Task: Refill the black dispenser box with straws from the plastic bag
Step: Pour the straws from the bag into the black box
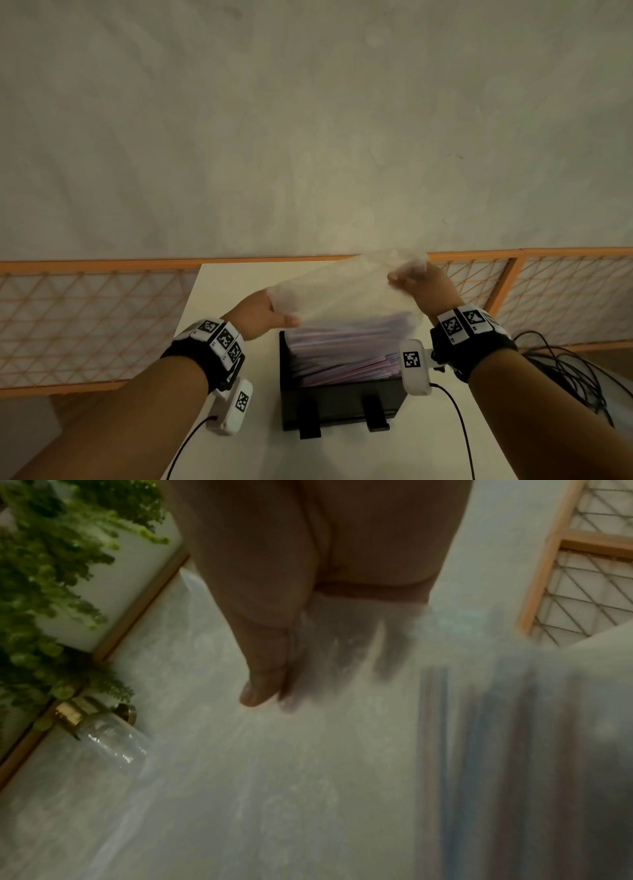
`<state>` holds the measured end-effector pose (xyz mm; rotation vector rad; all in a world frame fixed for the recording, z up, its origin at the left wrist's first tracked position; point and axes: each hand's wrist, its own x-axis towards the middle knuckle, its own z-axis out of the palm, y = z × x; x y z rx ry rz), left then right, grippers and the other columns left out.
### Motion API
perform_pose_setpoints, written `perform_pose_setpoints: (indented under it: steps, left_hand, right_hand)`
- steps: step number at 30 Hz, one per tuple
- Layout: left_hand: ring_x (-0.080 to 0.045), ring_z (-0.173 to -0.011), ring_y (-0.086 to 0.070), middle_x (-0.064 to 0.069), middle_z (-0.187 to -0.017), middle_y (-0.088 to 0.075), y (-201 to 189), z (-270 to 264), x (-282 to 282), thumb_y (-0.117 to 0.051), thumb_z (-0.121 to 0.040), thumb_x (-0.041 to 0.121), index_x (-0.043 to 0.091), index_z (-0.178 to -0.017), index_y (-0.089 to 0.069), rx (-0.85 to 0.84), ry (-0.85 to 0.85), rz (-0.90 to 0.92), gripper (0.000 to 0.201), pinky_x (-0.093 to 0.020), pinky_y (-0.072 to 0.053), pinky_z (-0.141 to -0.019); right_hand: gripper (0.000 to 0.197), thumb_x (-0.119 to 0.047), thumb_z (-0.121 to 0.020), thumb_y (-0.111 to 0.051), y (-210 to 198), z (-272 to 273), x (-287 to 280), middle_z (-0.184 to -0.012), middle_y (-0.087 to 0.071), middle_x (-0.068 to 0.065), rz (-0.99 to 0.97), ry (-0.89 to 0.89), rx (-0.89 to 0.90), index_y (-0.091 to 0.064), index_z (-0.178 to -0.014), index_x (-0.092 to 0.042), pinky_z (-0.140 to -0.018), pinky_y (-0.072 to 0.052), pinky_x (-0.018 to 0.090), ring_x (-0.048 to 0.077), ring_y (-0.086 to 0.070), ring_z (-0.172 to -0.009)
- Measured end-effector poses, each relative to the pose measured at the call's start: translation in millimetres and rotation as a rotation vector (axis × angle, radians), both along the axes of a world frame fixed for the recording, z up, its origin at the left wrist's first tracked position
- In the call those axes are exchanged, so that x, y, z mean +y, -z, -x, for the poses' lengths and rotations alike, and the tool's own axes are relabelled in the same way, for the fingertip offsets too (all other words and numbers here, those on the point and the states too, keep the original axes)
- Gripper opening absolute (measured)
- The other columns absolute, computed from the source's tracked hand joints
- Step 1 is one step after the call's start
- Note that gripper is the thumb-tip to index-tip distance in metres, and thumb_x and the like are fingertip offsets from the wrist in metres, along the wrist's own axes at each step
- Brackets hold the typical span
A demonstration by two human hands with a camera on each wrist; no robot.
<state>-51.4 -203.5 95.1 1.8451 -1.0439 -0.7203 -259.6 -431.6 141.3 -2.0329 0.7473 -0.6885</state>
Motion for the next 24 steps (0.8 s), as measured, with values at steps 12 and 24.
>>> perform_pose_setpoints:
  steps: [12,24]
  left_hand:
    - [-0.022,-0.067,-0.066,-0.010,-0.076,-0.066,4.3,3.1,-3.2,-0.051,-0.091,0.004,0.008,-0.079,-0.057,0.111,-0.275,-0.028,0.014,-0.033,-0.057,-0.068]
    - [-0.016,-0.070,-0.064,-0.006,-0.075,-0.065,14.8,10.0,-5.2,-0.068,-0.081,-0.003,0.009,-0.076,-0.062,0.011,-0.114,-0.139,0.015,-0.024,-0.057,-0.064]
  right_hand:
    - [0.090,-0.075,-0.042,-0.071,15.9,10.5,-7.7,-0.107,-0.067,0.003,-0.295,-0.154,-0.022,-0.057,-0.113,-0.022,-0.083,-0.047,0.035,0.020,-0.064,-0.098]
    - [0.040,-0.045,-0.089,-0.058,28.5,13.5,-11.1,-0.084,-0.070,0.013,0.099,-0.039,0.280,-0.065,-0.083,-0.006,-0.079,-0.048,0.038,0.029,-0.064,-0.083]
